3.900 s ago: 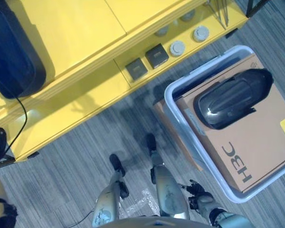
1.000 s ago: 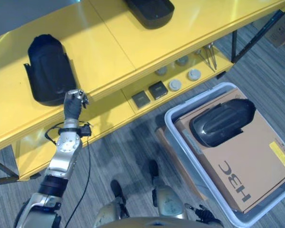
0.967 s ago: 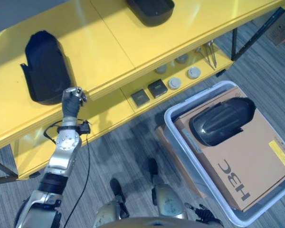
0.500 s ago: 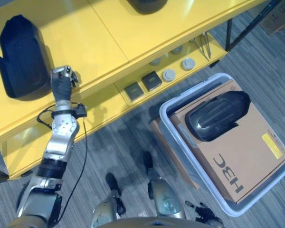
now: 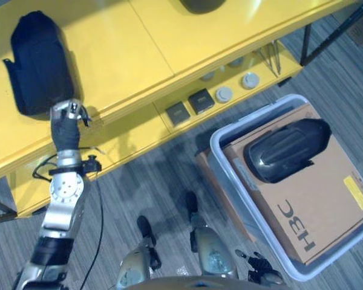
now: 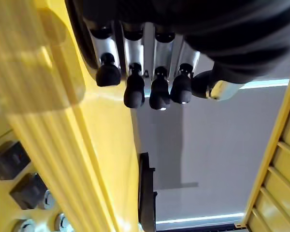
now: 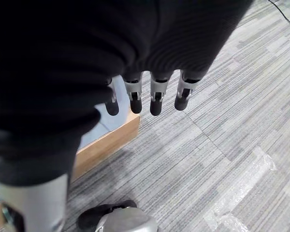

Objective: Move parts from the plastic box to the shelf.

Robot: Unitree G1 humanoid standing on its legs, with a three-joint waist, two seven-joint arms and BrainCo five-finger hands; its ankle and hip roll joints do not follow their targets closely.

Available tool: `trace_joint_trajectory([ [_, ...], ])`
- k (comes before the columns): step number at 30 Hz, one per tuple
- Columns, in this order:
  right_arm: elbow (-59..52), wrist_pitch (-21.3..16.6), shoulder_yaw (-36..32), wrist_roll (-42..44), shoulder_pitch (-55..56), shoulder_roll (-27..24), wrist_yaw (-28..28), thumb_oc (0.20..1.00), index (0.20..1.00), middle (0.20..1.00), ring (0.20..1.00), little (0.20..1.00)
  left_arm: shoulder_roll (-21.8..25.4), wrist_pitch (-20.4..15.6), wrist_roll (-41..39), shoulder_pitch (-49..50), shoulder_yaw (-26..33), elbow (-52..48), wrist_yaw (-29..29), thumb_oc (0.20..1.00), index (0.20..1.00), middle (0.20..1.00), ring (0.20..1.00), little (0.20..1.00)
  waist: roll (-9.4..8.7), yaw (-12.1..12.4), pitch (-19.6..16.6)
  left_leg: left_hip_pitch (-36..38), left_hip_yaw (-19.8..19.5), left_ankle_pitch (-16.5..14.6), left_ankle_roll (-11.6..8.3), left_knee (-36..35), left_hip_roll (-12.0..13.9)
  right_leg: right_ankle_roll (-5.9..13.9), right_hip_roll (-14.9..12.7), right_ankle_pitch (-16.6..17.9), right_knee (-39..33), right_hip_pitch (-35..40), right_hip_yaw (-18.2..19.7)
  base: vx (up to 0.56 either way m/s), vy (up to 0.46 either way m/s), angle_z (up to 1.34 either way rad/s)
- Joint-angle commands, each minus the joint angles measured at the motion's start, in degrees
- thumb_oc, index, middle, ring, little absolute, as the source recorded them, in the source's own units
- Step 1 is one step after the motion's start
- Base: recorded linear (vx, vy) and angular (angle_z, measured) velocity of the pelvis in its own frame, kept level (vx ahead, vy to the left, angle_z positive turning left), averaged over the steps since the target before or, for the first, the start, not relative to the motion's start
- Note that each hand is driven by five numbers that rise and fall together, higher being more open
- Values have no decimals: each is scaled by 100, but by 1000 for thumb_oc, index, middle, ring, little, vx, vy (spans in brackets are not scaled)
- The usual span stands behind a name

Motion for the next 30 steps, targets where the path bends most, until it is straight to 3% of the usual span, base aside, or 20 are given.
trace_joint_trajectory([
  [1, 377, 13, 62, 150, 56, 32, -106, 1000, 1000, 1000, 1000, 1000, 51, -377, -55, -175, 313, -181, -105, 200, 200, 200, 200, 200, 87, -7, -279, -131, -374, 187, -390, -23, 477, 574, -512, -189, 13, 137, -128, -19, -20, 25],
  [10, 241, -69, 210, 41, 31, 7, -129, 1000, 1000, 1000, 1000, 1000, 409, -372, 588, -559, 656, 421, 551, 200, 200, 200, 200, 200, 74, 0, -235, -263, -448, 236, -410, -23, 488, 569, -500, -171, 20, 60, -194, -10, -4, 6],
  [20, 178, -68, 299, 71, -11, -16, -189, 1000, 1000, 1000, 1000, 1000, 509, -312, 472, -1262, 316, 1582, 853, 200, 200, 200, 200, 200, 6, -127, -142, -457, -404, 258, -412, -23, 487, 592, -490, -105, 31, -194, -107, 5, 5, -2],
  [30, 113, -101, 376, 60, -19, -30, -240, 1000, 1000, 1000, 1000, 1000, 716, -293, 520, -1833, 169, 1974, 1053, 200, 200, 200, 200, 200, -43, -227, -145, -559, -371, 253, -424, -23, 494, 591, -465, -92, 25, -351, 8, 8, 5, -3],
])
